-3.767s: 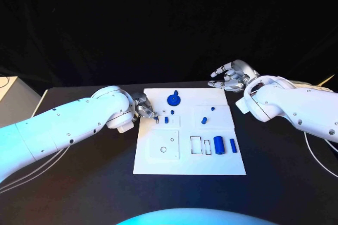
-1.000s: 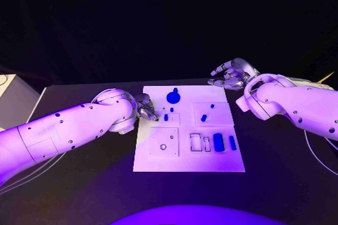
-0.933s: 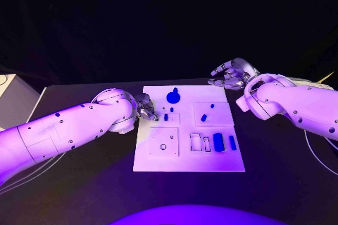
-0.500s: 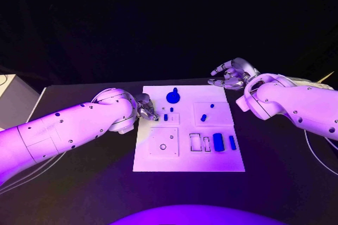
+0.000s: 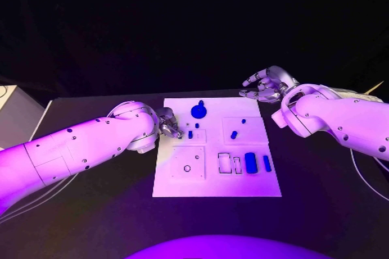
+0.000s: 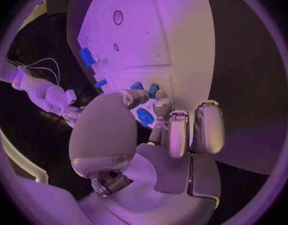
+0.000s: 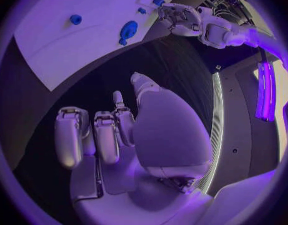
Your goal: Assemble the parts on the task board
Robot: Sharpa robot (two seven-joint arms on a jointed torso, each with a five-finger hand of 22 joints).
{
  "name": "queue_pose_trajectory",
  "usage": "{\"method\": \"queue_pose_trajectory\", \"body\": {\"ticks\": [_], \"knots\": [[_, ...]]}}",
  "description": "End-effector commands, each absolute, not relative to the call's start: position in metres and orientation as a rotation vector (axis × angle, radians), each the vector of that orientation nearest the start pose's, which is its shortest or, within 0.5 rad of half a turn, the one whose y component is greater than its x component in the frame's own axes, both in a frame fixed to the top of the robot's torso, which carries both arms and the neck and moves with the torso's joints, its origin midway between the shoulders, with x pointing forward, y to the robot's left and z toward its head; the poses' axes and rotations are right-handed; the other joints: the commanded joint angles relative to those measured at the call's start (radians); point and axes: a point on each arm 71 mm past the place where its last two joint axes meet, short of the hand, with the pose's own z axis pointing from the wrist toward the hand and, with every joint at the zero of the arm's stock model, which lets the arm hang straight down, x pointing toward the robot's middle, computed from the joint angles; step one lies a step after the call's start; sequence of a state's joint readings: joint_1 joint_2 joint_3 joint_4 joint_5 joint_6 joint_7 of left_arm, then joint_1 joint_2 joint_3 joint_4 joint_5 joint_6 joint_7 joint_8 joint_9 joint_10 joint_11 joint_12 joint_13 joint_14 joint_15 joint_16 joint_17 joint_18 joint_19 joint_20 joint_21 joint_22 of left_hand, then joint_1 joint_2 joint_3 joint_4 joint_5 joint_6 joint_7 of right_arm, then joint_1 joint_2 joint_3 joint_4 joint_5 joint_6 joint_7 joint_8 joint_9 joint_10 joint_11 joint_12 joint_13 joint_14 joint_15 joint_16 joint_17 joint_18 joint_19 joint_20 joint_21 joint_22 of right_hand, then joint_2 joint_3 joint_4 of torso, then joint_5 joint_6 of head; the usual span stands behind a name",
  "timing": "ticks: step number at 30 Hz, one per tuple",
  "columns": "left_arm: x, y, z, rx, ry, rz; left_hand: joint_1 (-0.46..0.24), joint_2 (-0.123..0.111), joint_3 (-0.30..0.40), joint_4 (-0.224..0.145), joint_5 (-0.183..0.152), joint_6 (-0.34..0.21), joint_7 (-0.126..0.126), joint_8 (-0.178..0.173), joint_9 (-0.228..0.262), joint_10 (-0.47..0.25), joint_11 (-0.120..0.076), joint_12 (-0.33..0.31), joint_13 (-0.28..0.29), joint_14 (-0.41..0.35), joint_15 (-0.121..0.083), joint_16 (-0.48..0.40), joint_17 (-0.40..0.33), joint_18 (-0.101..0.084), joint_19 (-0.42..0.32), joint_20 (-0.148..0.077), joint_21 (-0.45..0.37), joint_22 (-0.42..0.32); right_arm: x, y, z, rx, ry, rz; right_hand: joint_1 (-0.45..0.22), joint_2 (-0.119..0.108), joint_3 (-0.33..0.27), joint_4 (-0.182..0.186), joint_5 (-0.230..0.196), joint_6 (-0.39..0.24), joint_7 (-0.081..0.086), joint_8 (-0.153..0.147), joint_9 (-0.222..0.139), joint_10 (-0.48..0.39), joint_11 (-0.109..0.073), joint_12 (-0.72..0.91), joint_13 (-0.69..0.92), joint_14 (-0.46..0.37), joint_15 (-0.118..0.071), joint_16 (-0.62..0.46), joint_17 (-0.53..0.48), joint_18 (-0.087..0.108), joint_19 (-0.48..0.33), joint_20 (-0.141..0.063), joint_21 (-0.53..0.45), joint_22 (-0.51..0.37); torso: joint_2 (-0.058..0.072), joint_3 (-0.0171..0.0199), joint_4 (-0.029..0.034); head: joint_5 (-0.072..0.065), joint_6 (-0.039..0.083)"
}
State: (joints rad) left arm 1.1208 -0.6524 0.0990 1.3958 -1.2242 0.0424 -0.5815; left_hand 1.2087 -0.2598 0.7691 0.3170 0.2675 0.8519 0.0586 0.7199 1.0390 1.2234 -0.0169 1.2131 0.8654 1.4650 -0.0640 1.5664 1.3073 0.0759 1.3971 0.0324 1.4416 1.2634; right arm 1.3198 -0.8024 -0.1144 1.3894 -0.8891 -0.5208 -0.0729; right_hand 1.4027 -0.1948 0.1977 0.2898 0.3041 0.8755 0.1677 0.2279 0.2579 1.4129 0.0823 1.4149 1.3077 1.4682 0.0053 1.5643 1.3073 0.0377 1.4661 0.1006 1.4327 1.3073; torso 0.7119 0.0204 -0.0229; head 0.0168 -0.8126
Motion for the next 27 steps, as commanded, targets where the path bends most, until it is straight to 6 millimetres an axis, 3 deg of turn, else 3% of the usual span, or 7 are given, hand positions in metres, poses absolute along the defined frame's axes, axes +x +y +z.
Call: {"method": "queue_pose_trajectory", "body": {"ticks": [1,14,17,19,22,27], "knots": [[0.4996,0.1599,-0.2323,-0.204,2.236,-0.401,-0.010,0.001,0.187,-0.180,0.001,0.001,-0.003,-0.005,0.001,0.003,0.000,-0.008,-0.002,0.106,-0.008,0.004,0.263,-0.009,0.003,-0.001,0.005,-0.001,0.5267,-0.2359,-0.1550,0.428,1.556,0.753,-0.010,-0.004,0.005,-0.002,0.005,-0.007,-0.001,0.007,-0.001,-0.002,0.000,-0.002,0.120,0.100,-0.001,0.001,0.252,0.000,0.049,0.002,-0.004,0.135,0.001,0.0002,0.0008,-0.003,-0.002],[0.4980,0.1584,-0.2406,-0.216,2.257,-0.404,-0.042,-0.013,0.151,-0.160,-0.006,0.002,-0.012,-0.010,0.000,0.008,-0.005,-0.009,-0.005,0.106,-0.012,0.004,0.263,-0.008,0.001,-0.002,0.002,-0.004,0.5261,-0.2357,-0.1548,0.427,1.555,0.756,-0.011,-0.004,0.006,-0.002,0.005,-0.007,-0.001,0.007,-0.001,-0.002,0.000,-0.002,0.119,0.099,-0.001,0.000,0.251,0.000,0.049,0.002,-0.004,0.135,0.000,0.0007,0.0011,-0.006,-0.007],[0.4982,0.1594,-0.2413,-0.223,2.258,-0.403,-0.079,-0.021,0.058,-0.120,-0.010,0.016,-0.019,-0.023,-0.013,-0.009,-0.007,-0.014,-0.018,0.106,-0.014,0.004,0.263,-0.007,-0.002,-0.004,-0.003,-0.011,0.5261,-0.2357,-0.1547,0.427,1.555,0.756,-0.012,-0.004,0.006,-0.002,0.005,-0.007,0.000,0.007,-0.001,-0.003,0.000,-0.003,0.119,0.099,-0.001,0.000,0.251,0.000,0.049,0.002,-0.005,0.134,0.000,0.0007,0.0012,-0.006,-0.008],[0.4985,0.1603,-0.2416,-0.228,2.257,-0.401,-0.101,-0.022,-0.055,-0.075,-0.010,0.012,-0.009,-0.041,-0.026,-0.036,0.000,-0.029,-0.047,0.105,-0.008,0.003,0.262,-0.006,-0.006,-0.001,-0.009,-0.020,0.5260,-0.2357,-0.1547,0.427,1.554,0.757,-0.012,-0.004,0.006,-0.002,0.005,-0.007,0.000,0.007,-0.001,-0.003,0.000,-0.003,0.119,0.099,-0.001,0.000,0.251,0.000,0.049,0.002,-0.005,0.134,0.000,0.0008,0.0011,-0.006,-0.007],[0.4990,0.1619,-0.2419,-0.235,2.255,-0.397,-0.093,-0.016,-0.151,-0.033,-0.007,0.010,-0.003,-0.050,-0.032,-0.048,0.004,-0.033,-0.057,0.102,-0.005,0.000,0.255,-0.004,-0.010,0.003,-0.013,-0.026,0.5258,-0.2357,-0.1546,0.427,1.554,0.757,-0.013,-0.004,0.006,-0.001,0.005,-0.008,0.000,0.007,-0.001,-0.004,0.000,-0.004,0.118,0.099,-0.001,0.000,0.251,0.000,0.048,0.002,-0.005,0.133,-0.001,0.0010,0.0005,-0.006,-0.007],[0.4999,0.1644,-0.2419,-0.247,2.248,-0.392,-0.110,0.002,-0.272,-0.024,-0.003,-0.021,0.014,-0.080,-0.050,-0.073,0.018,-0.043,-0.084,0.099,0.006,-0.005,0.246,-0.001,-0.018,0.011,-0.022,-0.040,0.5254,-0.2357,-0.1545,0.427,1.554,0.758,-0.014,-0.004,0.006,-0.001,0.005,-0.008,0.000,0.007,-0.001,-0.003,0.000,-0.003,0.118,0.099,-0.001,-0.001,0.250,0.001,0.048,0.002,-0.007,0.132,-0.001,0.0004,0.0009,-0.007,-0.004]]}}
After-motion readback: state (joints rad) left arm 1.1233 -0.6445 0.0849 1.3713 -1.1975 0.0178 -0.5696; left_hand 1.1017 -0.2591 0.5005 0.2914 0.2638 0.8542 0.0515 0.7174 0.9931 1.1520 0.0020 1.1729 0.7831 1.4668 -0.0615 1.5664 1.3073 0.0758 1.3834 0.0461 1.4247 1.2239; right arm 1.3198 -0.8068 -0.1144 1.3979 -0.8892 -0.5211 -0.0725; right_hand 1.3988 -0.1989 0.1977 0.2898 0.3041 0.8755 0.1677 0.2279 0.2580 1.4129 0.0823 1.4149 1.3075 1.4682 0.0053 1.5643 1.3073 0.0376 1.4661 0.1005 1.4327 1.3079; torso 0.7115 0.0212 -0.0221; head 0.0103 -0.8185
